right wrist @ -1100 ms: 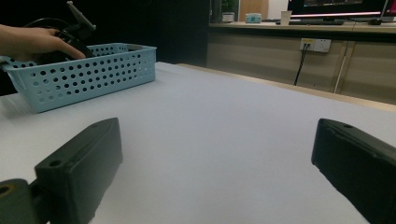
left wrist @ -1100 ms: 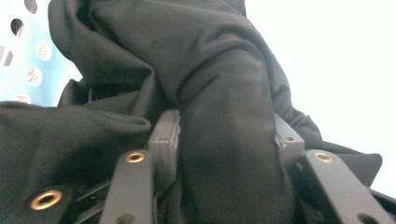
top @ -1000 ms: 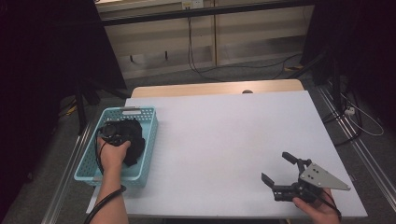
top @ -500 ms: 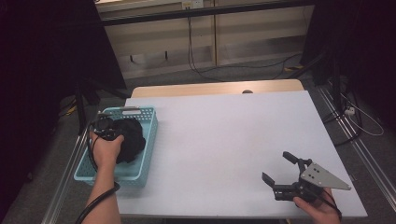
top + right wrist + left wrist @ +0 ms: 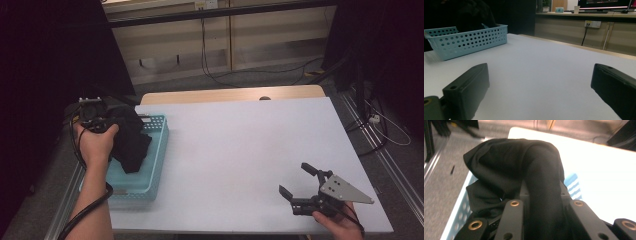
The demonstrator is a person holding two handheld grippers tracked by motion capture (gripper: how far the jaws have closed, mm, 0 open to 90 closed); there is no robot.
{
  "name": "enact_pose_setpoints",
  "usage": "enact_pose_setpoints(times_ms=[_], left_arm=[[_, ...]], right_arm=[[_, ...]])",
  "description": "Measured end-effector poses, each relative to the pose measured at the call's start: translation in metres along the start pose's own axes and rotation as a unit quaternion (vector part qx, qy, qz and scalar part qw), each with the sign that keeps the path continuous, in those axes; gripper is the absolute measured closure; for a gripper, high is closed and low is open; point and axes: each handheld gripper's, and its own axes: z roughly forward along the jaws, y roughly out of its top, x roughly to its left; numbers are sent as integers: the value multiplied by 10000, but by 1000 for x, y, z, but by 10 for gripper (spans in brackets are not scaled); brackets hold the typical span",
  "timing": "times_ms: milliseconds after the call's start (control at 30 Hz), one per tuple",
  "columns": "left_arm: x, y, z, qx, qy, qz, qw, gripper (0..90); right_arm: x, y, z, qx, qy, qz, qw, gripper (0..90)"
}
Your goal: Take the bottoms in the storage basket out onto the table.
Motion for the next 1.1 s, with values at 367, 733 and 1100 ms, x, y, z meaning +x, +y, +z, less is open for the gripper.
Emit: enact_pose_setpoints(times_ms=[367, 733, 1100], left_arm=[[-40, 36, -29, -591, -414, 431, 9965, 748], [-18, 16, -3, -418, -336, 101, 9985, 747], [15, -49, 47, 170, -106, 256, 9995, 728]], right_arm=[[1, 0, 1, 3, 26, -12, 10000, 9], [0, 0, 1, -5, 36, 14, 10000, 9], [2, -1, 2, 23, 69, 3, 10000, 9]])
